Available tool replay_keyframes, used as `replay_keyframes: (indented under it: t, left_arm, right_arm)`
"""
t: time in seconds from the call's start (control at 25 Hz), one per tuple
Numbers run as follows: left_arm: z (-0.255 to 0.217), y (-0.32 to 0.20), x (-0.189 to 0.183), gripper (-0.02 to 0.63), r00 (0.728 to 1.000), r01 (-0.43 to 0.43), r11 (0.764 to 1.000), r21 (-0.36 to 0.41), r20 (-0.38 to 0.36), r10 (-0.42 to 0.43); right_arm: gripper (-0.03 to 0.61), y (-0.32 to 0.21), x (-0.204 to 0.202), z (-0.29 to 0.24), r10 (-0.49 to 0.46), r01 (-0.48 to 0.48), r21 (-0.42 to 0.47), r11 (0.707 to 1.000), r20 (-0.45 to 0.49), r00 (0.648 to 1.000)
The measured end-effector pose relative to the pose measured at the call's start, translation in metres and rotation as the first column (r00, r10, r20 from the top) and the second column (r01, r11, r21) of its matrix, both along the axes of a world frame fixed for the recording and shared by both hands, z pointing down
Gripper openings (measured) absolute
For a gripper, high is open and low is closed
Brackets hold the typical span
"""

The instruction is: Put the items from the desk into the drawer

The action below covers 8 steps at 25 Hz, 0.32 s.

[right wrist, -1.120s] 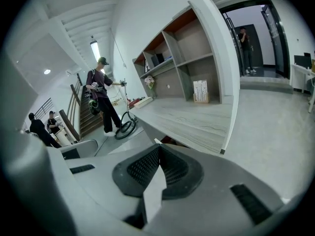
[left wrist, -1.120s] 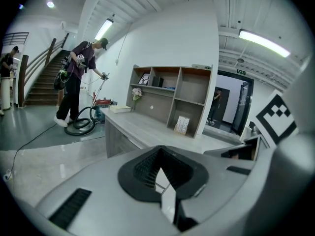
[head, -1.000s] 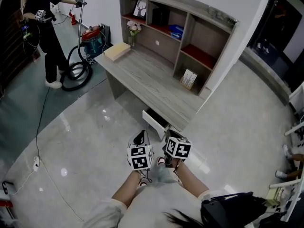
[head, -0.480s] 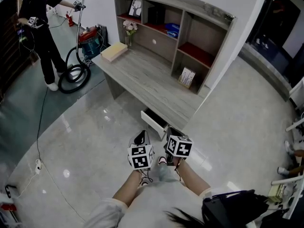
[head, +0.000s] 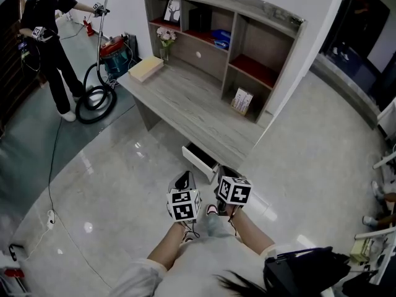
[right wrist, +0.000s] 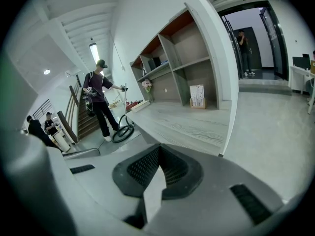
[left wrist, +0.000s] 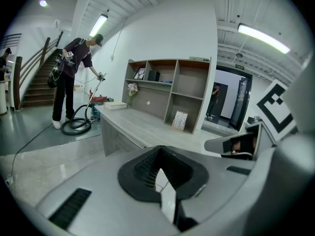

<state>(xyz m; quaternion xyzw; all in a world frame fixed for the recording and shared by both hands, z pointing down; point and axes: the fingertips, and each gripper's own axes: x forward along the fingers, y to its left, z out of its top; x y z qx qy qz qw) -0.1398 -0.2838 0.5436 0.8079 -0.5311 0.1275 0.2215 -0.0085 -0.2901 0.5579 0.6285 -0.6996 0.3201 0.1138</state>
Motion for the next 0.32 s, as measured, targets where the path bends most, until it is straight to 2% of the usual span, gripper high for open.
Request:
replay_keyframes:
  t: [0.32]
  left_arm:
    - [-0.0002, -0.0092, 0.0015, -0.003, 1.0, 0.001, 1.0, -0.009, 0.006, -0.001]
  right_arm:
    - [-0.002, -0.0095, 0.0016, -0.0048, 0.0, 0.0, 0.006, 1.0, 0.004, 1.0]
